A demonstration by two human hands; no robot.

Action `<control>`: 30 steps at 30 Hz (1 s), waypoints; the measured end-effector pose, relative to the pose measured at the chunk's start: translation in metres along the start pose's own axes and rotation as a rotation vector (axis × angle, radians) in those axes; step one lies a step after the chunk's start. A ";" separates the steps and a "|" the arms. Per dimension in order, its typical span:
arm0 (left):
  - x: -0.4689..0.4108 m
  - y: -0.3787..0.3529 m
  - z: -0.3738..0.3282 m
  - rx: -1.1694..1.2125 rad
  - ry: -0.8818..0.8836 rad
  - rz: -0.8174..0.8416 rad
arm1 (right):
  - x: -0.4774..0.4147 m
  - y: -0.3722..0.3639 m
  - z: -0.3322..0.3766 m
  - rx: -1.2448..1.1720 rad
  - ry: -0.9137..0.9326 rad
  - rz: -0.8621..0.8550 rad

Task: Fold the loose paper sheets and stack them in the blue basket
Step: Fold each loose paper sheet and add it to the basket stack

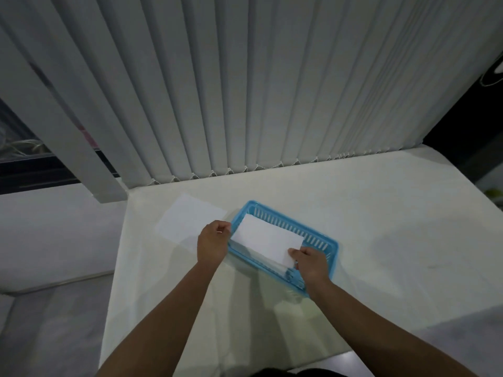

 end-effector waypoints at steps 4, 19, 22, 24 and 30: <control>-0.020 -0.010 -0.005 -0.287 -0.180 0.109 | 0.002 0.001 -0.006 0.012 -0.019 -0.039; -0.037 -0.030 0.009 -0.638 -0.297 0.470 | 0.010 -0.002 0.007 0.194 0.084 -0.119; -0.037 -0.030 0.008 -0.628 -0.306 0.466 | 0.011 -0.004 0.008 0.200 0.086 -0.114; -0.037 -0.032 0.007 -0.632 -0.317 0.483 | 0.012 -0.005 0.012 0.216 0.094 -0.113; -0.036 -0.035 0.003 -0.607 -0.301 0.500 | 0.013 -0.009 0.016 0.200 0.077 -0.119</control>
Point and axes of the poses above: each hand's wrist, its own x-axis away from the middle knuckle, its own y-axis out of the back of the hand, z = x × y, the point moved 8 cm from there along -x, towards the middle knuckle, and after that the axes turned 9 degrees about -y, right-handed, at the moved point
